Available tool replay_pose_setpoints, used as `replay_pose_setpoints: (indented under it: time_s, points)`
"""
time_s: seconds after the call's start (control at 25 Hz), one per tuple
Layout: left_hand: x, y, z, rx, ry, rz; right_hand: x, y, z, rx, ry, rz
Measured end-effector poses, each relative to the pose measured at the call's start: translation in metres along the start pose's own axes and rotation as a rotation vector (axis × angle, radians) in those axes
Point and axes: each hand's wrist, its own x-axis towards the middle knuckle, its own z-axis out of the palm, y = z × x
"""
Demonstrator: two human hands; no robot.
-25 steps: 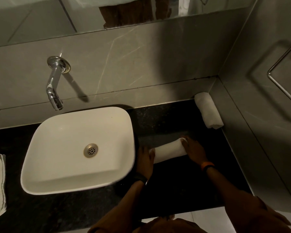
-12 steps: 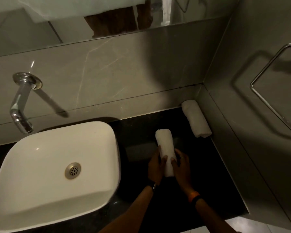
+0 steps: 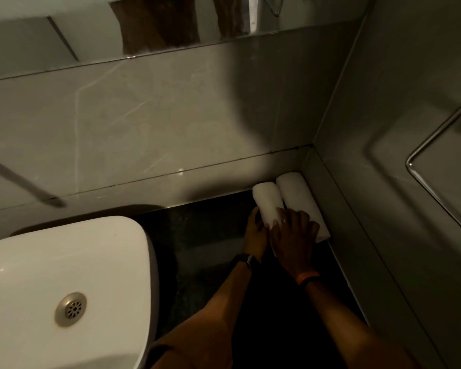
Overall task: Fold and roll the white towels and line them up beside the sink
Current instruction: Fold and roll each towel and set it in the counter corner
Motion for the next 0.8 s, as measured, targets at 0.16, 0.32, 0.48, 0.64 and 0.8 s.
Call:
replay_pose_setpoints:
  time_s: [0.16, 0.32, 0.48, 0.64, 0.8]
  points:
    - [0.025, -0.003, 0.008, -0.081, 0.0, 0.016, 0.025, 0.015, 0.012, -0.057, 0.047, -0.045]
    - [0.026, 0.004, 0.002, 0.17, -0.063, 0.09, 0.026, 0.013, 0.009, -0.058, 0.014, -0.043]
    - [-0.004, 0.024, -0.037, 0.771, -0.047, 0.428, 0.017, -0.006, -0.019, -0.005, 0.036, -0.035]
    - [-0.039, 0.05, -0.115, 1.352, 0.141, 0.786, 0.008, -0.066, -0.048, -0.015, 0.064, -0.163]
    - [-0.091, 0.069, -0.227, 1.476, 0.294, 0.745, -0.014, -0.175, -0.06, 0.011, 0.033, -0.318]
